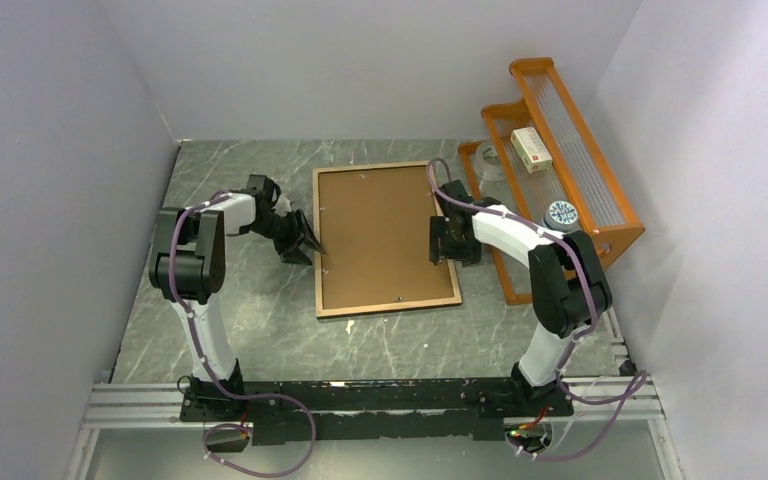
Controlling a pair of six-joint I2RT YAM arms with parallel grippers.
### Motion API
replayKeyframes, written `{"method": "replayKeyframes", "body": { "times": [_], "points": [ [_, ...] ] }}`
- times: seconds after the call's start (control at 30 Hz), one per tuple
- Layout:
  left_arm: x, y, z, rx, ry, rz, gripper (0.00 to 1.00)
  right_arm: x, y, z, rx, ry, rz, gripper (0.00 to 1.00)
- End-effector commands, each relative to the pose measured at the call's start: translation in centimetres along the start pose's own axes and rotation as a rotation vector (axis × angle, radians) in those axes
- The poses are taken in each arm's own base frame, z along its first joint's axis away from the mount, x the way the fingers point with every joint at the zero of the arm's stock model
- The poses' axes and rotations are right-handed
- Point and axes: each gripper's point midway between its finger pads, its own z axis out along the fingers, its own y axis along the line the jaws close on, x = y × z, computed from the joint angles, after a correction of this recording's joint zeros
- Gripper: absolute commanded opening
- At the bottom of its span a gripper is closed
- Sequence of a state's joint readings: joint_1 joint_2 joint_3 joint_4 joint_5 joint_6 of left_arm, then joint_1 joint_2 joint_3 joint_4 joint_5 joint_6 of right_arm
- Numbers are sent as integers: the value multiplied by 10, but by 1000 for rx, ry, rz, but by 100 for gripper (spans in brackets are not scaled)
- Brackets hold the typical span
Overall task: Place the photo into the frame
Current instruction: Install the photo frame at the center of the board.
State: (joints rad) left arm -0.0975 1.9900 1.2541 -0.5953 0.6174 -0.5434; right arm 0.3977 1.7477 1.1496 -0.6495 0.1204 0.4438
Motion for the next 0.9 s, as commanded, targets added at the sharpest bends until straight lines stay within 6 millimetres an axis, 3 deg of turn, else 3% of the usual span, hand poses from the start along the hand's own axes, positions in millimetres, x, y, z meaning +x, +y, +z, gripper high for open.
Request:
{"method": "replayKeyframes", "body": {
  "times": [0.0, 0.27, 0.6, 0.87],
  "points": [
    [12, 20, 5, -67, 11, -14, 55, -12, 18, 1, -7, -61, 4, 68],
    [14, 21, 5, -66, 13, -16, 53, -13, 8, 13, 96, -74, -24, 52],
    [16, 22, 9, -61, 23, -26, 53, -26, 11, 22, 101, -104, -68, 50],
    [17, 23, 9, -61, 23, -28, 52, -24, 7, 22, 117, -95, -101, 27]
  ]
}}
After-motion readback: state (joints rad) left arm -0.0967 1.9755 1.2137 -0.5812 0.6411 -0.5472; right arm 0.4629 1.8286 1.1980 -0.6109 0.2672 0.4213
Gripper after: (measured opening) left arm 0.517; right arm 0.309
